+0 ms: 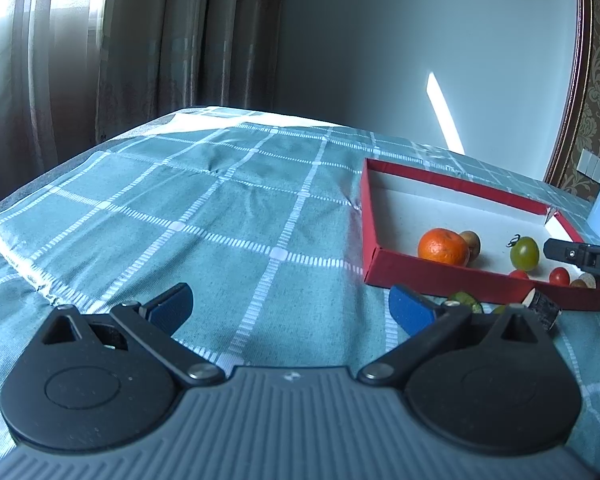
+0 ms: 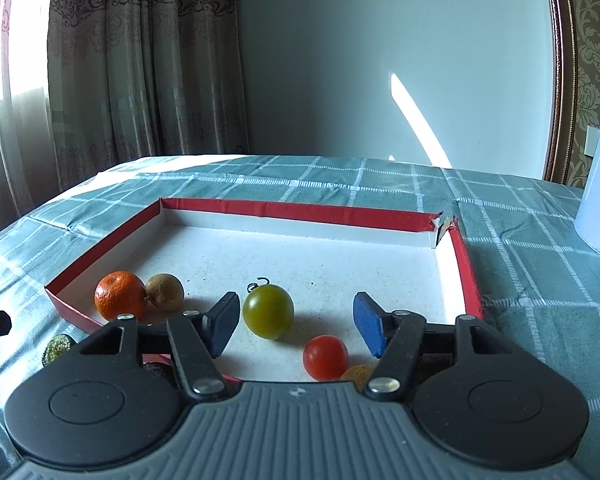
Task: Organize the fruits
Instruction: 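Move the left gripper to the green cucumber chunk and close on it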
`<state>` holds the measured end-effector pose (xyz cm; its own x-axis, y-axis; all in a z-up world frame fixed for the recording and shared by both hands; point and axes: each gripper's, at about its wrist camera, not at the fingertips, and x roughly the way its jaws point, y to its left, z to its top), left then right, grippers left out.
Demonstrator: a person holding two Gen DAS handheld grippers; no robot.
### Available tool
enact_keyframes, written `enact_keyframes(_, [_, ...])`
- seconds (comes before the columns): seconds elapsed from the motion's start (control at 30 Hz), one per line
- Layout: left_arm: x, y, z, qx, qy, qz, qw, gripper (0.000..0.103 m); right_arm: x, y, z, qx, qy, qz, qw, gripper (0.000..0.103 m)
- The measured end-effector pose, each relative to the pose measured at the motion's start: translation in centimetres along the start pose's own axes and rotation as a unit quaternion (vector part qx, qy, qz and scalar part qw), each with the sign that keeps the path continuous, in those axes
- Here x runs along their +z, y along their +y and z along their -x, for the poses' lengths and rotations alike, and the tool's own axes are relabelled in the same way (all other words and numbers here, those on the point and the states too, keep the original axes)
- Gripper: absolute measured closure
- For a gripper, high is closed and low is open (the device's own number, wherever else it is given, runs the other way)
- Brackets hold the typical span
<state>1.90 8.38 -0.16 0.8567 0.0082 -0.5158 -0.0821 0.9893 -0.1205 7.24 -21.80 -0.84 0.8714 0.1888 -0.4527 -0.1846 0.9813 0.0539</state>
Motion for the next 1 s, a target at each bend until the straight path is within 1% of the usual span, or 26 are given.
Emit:
enact_keyframes(0.03, [0.0, 0.0, -0.1, 0.0, 0.002, 0.001, 1.0, 0.0, -0.1, -0.3, 0.9, 0.009, -0.001, -0.012, 1.0, 0.041])
enact_keyframes(0.1, [0.0, -0.1, 0.0, 0.005, 0.001, -0.001, 1.0, 0.0, -0.8, -0.7, 2.6, 0.012, -0.007, -0.02, 1.0, 0.041])
enact_keyframes(0.23, [-0.2, -0.8, 0.7, -0.014, -0.017, -0.023, 0.9995, 0.0, -2.7, -1.7, 5.5, 0.017, -0.011, -0.034, 0.999, 0.041])
enact_keyframes(0.3, [-0.4, -1.8, 1.3, -0.027, -0.031, -0.055, 0.9976, 0.0, -3.7, -2.4, 6.4, 0.018, -0.009, -0.045, 0.999, 0.041])
enact_keyframes(0.37, [-0.6, -3.3, 1.8, -0.038, -0.044, -0.099, 0.9935, 0.003, -4.6, -3.1, 6.8, 0.017, -0.006, -0.056, 0.998, 0.041])
enact_keyframes(0.4, [-0.8, -4.0, 2.0, -0.043, -0.048, -0.117, 0.991, 0.008, -4.9, -3.4, 6.8, 0.018, -0.003, -0.063, 0.998, 0.041])
enact_keyframes(0.47, [-1.1, -5.2, 2.1, -0.053, -0.05, -0.153, 0.9856, 0.008, -5.1, -4.0, 6.9, 0.027, 0.002, -0.082, 0.996, 0.041])
enact_keyframes(0.5, [-1.3, -5.8, 2.0, -0.052, -0.048, -0.171, 0.9827, 0.013, -5.2, -4.3, 7.0, 0.03, -0.002, -0.09, 0.996, 0.041])
enact_keyframes(0.57, [-1.5, -6.7, 1.9, -0.057, -0.04, -0.198, 0.9778, 0.017, -5.3, -4.5, 7.0, 0.033, 0.0, -0.096, 0.995, 0.041])
enact_keyframes(0.6, [-1.7, -7.1, 1.7, -0.066, -0.032, -0.212, 0.9745, 0.017, -5.3, -4.6, 6.9, 0.036, 0.003, -0.096, 0.995, 0.041])
enact_keyframes(0.77, [-2.2, -8.5, 0.5, -0.083, -0.003, -0.255, 0.9633, 0.017, -5.5, -4.8, 7.0, 0.044, 0.001, -0.103, 0.994, 0.041])
enact_keyframes(0.9, [-1.9, -9.3, -0.8, -0.078, 0.01, -0.27, 0.9596, 0.017, -5.5, -5.2, 7.0, 0.05, -0.002, -0.113, 0.992, 0.041])
enact_keyframes(1.0, [-1.5, -9.5, -1.9, -0.069, 0.016, -0.272, 0.9596, 0.017, -5.5, -5.2, 7.0, 0.053, -0.002, -0.115, 0.992, 0.041])
